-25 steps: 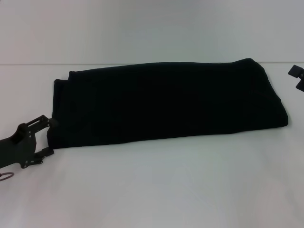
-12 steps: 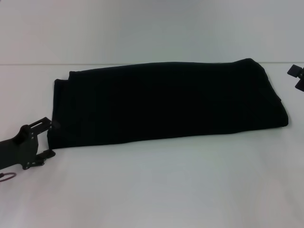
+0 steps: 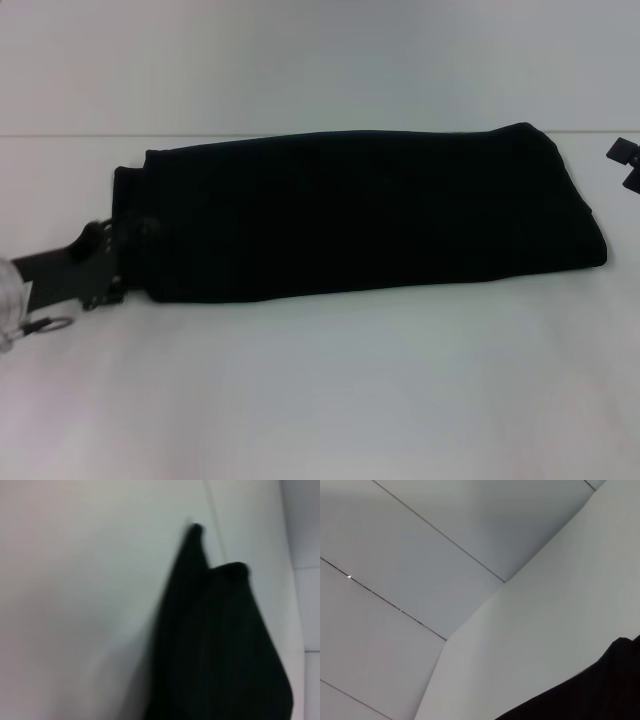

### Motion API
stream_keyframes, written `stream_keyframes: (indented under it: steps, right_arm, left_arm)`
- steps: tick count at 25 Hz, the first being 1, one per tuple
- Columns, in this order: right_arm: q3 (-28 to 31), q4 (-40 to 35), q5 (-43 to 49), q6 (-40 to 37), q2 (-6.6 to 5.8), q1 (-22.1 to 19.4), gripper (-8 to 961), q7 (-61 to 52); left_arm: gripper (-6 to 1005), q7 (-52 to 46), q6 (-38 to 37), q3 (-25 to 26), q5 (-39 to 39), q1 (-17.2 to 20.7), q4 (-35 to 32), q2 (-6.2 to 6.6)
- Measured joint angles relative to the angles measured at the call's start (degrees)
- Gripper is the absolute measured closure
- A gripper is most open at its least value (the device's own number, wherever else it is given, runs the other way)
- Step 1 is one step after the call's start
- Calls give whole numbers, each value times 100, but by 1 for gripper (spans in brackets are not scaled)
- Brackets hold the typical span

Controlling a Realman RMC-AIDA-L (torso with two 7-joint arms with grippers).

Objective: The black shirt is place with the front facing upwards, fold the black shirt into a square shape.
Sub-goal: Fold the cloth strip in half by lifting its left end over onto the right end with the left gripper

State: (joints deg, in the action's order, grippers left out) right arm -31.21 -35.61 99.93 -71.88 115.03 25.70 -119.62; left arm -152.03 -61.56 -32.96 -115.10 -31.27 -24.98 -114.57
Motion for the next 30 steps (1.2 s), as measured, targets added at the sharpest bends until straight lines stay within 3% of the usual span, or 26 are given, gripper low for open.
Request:
stream_keyframes:
  steps: [6,20,30]
  right_arm:
    - [14,2,0,-29,-10,-3,135,0]
    - [71,5,0,-40,0,10,136,0]
    - [82,10,0,-77,2,-2,136,0]
  left_arm:
    - [52,554,-103,22,51,-296,-23,-16]
    - [68,428,-335,-16,-66,-85,113,81]
    - [90,457,90,-6,-48,-81,123,36]
